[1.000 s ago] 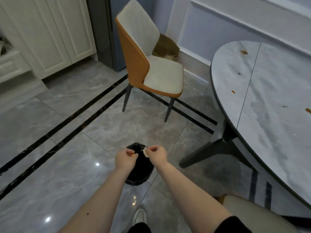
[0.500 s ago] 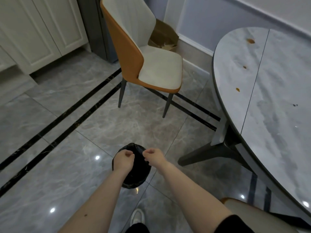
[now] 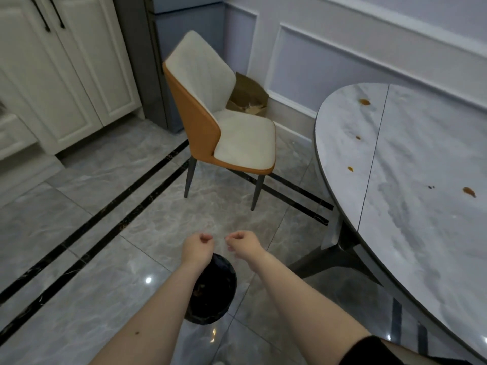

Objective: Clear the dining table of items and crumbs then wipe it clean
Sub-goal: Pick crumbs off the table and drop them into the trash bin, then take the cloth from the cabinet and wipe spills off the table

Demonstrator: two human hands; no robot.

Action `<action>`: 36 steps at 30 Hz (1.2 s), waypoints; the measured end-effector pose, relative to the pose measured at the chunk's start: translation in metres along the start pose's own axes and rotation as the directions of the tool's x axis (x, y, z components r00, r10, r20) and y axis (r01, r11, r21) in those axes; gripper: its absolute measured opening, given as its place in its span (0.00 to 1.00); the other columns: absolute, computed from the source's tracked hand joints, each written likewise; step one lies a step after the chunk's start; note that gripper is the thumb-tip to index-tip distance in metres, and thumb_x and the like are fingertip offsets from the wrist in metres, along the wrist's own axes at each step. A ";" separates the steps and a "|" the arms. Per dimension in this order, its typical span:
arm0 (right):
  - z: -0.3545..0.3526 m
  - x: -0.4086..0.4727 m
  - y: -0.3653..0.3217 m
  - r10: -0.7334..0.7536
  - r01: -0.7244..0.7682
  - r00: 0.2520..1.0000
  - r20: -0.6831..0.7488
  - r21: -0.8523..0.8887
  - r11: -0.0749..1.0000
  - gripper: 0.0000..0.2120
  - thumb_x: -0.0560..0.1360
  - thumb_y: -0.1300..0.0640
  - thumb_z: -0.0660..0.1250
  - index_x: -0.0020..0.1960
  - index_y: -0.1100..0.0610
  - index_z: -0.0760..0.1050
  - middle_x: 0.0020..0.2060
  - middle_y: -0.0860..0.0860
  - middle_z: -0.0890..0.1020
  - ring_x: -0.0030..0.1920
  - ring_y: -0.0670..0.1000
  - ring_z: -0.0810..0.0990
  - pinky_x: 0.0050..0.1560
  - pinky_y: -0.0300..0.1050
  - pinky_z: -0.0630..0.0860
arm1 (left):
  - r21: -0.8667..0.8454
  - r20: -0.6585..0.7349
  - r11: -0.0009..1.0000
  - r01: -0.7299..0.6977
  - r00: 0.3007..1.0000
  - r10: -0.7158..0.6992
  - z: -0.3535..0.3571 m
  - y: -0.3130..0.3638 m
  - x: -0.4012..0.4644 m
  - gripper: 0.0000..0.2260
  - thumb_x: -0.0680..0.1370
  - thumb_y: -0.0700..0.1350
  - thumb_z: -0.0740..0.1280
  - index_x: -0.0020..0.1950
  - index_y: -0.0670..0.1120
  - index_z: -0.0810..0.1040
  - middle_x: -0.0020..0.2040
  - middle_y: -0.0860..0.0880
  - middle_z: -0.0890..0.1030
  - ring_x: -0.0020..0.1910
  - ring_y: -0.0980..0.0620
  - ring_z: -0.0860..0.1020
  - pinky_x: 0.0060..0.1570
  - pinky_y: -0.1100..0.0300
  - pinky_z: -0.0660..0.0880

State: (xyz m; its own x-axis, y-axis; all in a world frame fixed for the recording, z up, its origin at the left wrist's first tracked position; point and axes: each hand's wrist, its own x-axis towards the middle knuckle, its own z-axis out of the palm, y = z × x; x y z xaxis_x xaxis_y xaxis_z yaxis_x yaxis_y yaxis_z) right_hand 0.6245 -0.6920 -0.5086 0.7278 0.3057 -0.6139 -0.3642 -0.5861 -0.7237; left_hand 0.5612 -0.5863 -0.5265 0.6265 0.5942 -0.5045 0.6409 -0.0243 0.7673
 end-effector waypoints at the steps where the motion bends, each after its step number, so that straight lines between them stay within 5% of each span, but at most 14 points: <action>1: 0.000 -0.002 -0.011 -0.030 0.030 1.000 -0.007 -0.003 1.000 0.12 0.76 0.62 0.63 0.35 0.52 0.72 0.31 0.48 0.75 0.32 0.44 0.72 0.31 0.33 0.67 | -0.003 -0.011 1.000 -0.018 1.000 0.018 -0.006 0.008 0.002 0.07 0.76 0.39 0.64 0.51 0.39 0.79 0.49 0.38 0.82 0.52 0.40 0.80 0.55 0.47 0.77; 5: 0.009 -0.005 -0.070 -0.130 0.129 0.991 -0.016 -0.050 0.990 0.05 0.75 0.61 0.64 0.41 0.55 0.76 0.33 0.48 0.77 0.36 0.46 0.76 0.35 0.36 0.70 | -0.043 -0.057 0.994 -0.098 0.994 0.096 -0.051 0.046 0.009 0.05 0.77 0.39 0.63 0.49 0.43 0.78 0.50 0.40 0.82 0.51 0.41 0.80 0.53 0.47 0.78; 10: 0.049 -0.003 -0.151 -0.211 0.213 0.977 0.034 -0.101 0.972 0.08 0.76 0.60 0.63 0.38 0.54 0.75 0.36 0.51 0.77 0.43 0.51 0.77 0.42 0.42 0.73 | -0.098 -0.163 0.987 -0.129 0.980 0.112 -0.129 0.082 0.033 0.04 0.77 0.38 0.61 0.46 0.45 0.75 0.51 0.40 0.80 0.52 0.41 0.79 0.54 0.47 0.77; 17: 0.148 0.031 -0.282 -0.376 0.384 0.923 0.086 -0.113 0.917 0.05 0.75 0.60 0.63 0.42 0.56 0.77 0.34 0.49 0.77 0.41 0.49 0.77 0.40 0.39 0.73 | -0.178 -0.259 0.964 -0.200 0.954 0.150 -0.265 0.109 0.112 0.05 0.75 0.37 0.63 0.45 0.45 0.77 0.50 0.37 0.82 0.51 0.39 0.80 0.54 0.45 0.77; 23: 0.250 0.064 -0.398 -0.458 0.459 0.888 0.054 -0.027 0.888 0.06 0.76 0.63 0.62 0.50 0.60 0.77 0.35 0.50 0.77 0.43 0.50 0.77 0.37 0.37 0.70 | -0.234 -0.330 0.945 -0.228 0.933 0.143 -0.402 0.139 0.194 0.07 0.77 0.37 0.61 0.46 0.42 0.78 0.45 0.40 0.81 0.47 0.43 0.81 0.54 0.47 0.78; 30: 0.321 0.110 -0.508 -0.509 0.508 0.861 0.020 0.019 0.861 0.06 0.75 0.65 0.61 0.49 0.59 0.75 0.39 0.55 0.77 0.41 0.51 0.76 0.33 0.33 0.69 | -0.255 -0.335 0.938 -0.234 0.932 0.141 -0.503 0.173 0.293 0.08 0.76 0.37 0.61 0.50 0.40 0.79 0.34 0.46 0.78 0.43 0.43 0.80 0.50 0.48 0.77; 36: 0.346 0.199 -0.584 -0.521 0.521 0.853 -0.010 -0.010 0.853 0.06 0.74 0.64 0.63 0.45 0.56 0.77 0.38 0.54 0.80 0.40 0.51 0.78 0.32 0.34 0.70 | -0.258 -0.344 0.927 -0.271 0.923 0.174 -0.539 0.224 0.391 0.07 0.75 0.36 0.63 0.48 0.41 0.79 0.50 0.34 0.81 0.51 0.38 0.80 0.55 0.44 0.77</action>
State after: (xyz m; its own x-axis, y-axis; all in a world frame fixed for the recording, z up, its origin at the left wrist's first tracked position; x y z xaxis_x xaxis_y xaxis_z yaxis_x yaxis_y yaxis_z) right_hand 0.7804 -0.0296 -0.3172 0.8167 0.5589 -0.1434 0.0745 -0.3486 -0.9343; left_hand 0.7102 0.0744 -0.3387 0.5369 0.8206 -0.1956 0.3099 0.0238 0.9505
